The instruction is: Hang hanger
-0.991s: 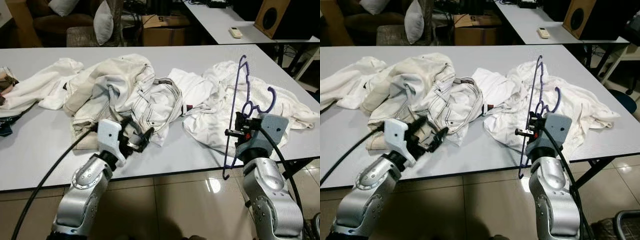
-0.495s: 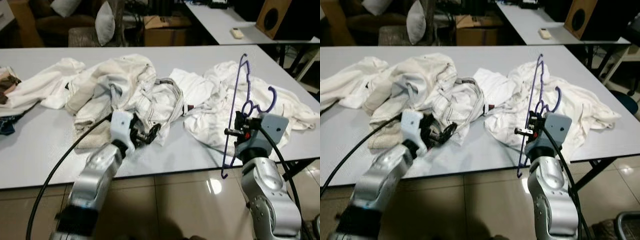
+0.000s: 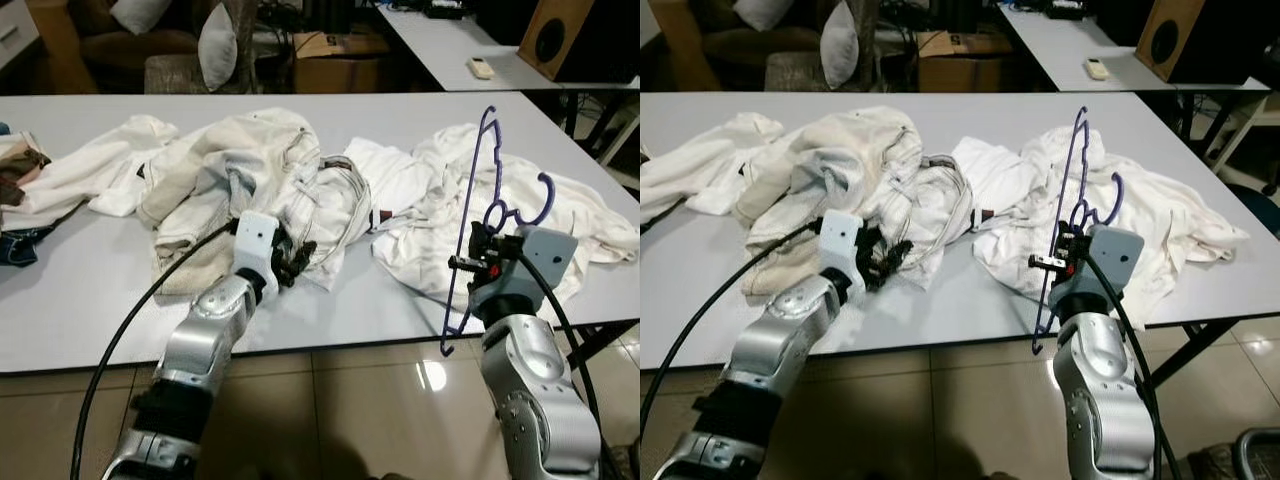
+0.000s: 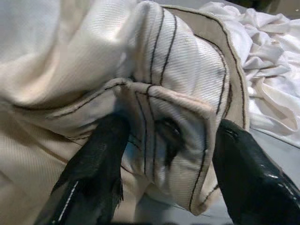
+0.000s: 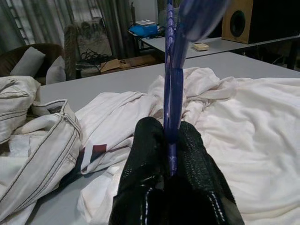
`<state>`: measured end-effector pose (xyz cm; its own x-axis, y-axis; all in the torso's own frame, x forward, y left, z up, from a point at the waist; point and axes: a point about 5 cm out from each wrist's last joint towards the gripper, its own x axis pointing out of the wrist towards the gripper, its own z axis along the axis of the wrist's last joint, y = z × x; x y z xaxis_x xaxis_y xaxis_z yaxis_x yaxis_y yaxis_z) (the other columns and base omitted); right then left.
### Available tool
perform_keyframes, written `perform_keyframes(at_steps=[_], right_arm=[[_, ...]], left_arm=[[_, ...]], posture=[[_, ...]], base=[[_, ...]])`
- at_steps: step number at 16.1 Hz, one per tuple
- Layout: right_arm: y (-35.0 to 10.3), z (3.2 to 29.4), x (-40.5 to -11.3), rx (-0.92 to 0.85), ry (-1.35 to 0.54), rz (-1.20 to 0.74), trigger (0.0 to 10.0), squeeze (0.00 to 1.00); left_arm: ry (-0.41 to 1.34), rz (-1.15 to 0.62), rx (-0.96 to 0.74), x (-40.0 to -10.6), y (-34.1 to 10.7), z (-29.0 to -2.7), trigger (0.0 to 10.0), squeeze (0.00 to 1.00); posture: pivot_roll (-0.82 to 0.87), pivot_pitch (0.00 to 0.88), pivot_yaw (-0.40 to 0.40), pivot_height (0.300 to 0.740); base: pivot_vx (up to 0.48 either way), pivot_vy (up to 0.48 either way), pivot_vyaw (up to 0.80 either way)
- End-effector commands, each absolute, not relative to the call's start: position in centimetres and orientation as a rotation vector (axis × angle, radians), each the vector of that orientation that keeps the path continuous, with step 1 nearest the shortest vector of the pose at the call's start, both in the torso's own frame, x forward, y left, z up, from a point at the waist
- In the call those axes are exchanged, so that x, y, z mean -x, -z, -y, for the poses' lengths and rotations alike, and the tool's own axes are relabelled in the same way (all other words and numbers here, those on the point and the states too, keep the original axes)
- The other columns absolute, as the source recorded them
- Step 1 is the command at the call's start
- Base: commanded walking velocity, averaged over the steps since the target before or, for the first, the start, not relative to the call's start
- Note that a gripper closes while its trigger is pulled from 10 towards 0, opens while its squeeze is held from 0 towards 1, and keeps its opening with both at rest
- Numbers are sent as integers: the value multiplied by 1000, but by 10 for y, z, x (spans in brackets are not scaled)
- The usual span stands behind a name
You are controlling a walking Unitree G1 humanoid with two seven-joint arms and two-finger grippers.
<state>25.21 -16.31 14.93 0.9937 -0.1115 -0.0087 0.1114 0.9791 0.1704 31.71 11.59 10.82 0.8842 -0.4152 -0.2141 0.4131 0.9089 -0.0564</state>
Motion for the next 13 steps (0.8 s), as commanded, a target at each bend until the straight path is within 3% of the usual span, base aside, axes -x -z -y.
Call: perform_keyframes(at_steps=[1, 10, 13], right_arm=[[-150, 166, -253, -168, 129, 9, 10000, 0], [-151, 160, -254, -182, 97, 18, 10000, 0], [-159, 141, -259, -257, -77, 74, 10000, 0]], left_arm=[[414, -218, 0, -320, -111, -116, 0, 0], [373, -211, 9, -317, -106, -130, 0, 0], [500, -158, -51, -309, -119, -152, 0, 0]], posture=[[-69, 14, -8, 740], [-54, 17, -14, 740], [-26, 34, 14, 740]], base=[[0, 0, 0], [0, 0, 0], [0, 0, 0]])
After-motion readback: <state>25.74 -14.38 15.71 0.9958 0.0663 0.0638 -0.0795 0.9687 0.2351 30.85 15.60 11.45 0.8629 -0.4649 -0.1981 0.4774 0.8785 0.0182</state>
